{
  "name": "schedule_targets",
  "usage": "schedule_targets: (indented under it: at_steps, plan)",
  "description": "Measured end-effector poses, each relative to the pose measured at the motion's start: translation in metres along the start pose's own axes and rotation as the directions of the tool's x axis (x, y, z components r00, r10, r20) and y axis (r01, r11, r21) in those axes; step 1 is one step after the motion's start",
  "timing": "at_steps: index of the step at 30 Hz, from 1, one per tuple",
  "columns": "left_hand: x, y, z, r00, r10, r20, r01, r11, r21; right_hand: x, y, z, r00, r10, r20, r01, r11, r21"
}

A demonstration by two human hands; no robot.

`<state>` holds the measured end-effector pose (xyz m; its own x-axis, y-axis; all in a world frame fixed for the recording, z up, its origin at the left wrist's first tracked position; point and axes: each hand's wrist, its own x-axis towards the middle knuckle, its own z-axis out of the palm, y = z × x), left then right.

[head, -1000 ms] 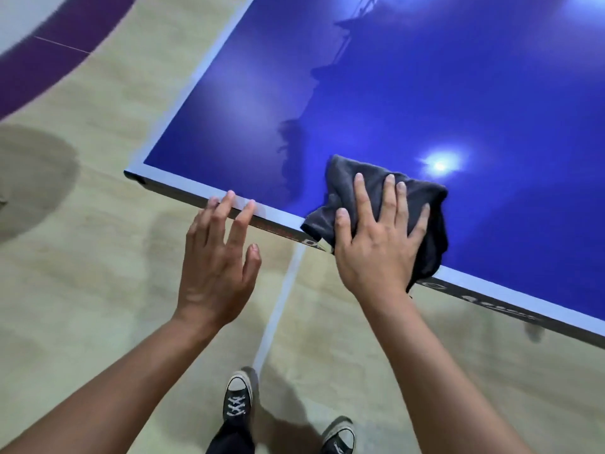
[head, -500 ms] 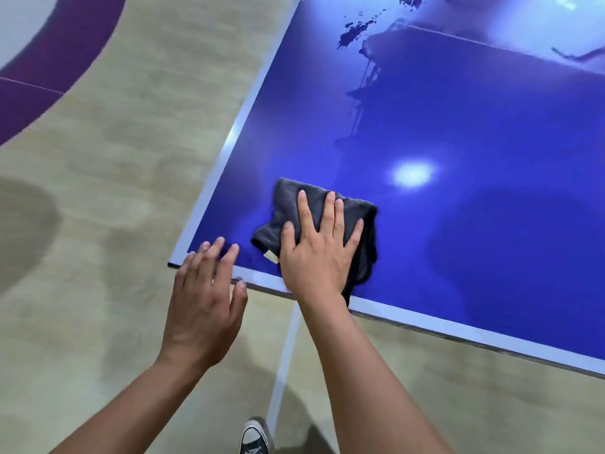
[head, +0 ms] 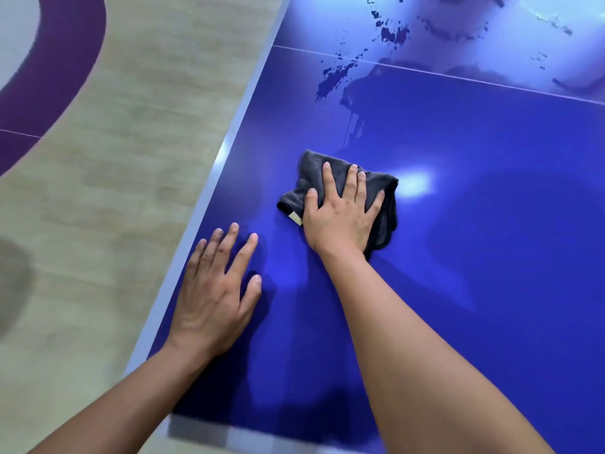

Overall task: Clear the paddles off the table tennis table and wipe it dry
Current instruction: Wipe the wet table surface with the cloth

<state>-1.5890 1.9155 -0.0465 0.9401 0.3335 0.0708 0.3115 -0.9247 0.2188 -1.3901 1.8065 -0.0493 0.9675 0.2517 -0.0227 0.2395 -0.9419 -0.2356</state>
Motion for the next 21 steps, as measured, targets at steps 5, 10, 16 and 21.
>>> schedule_targets:
  at_steps: [5, 10, 16, 21]
  plan:
    - [0.114, -0.011, 0.005, 0.999, -0.009, -0.035, 0.01, 1.0, 0.014, 0.12, 0.004, -0.003, 1.0, 0.004, 0.002, -0.004, 1.0, -0.004]
    - [0.217, -0.04, 0.005, 0.999, -0.024, -0.022, 0.025, 0.998, 0.05, 0.219, 0.012, -0.007, 1.0, 0.008, 0.008, -0.008, 1.0, 0.0]
    - [0.257, -0.047, 0.017, 0.996, -0.094, 0.006, 0.095, 0.994, -0.048, 0.3, 0.009, -0.007, 1.0, -0.016, 0.025, 0.017, 1.0, -0.025]
    - [0.255, -0.046, 0.015, 0.995, -0.104, -0.004, 0.103, 0.991, -0.088, 0.346, -0.001, -0.009, 0.996, -0.061, 0.058, 0.064, 0.997, -0.048]
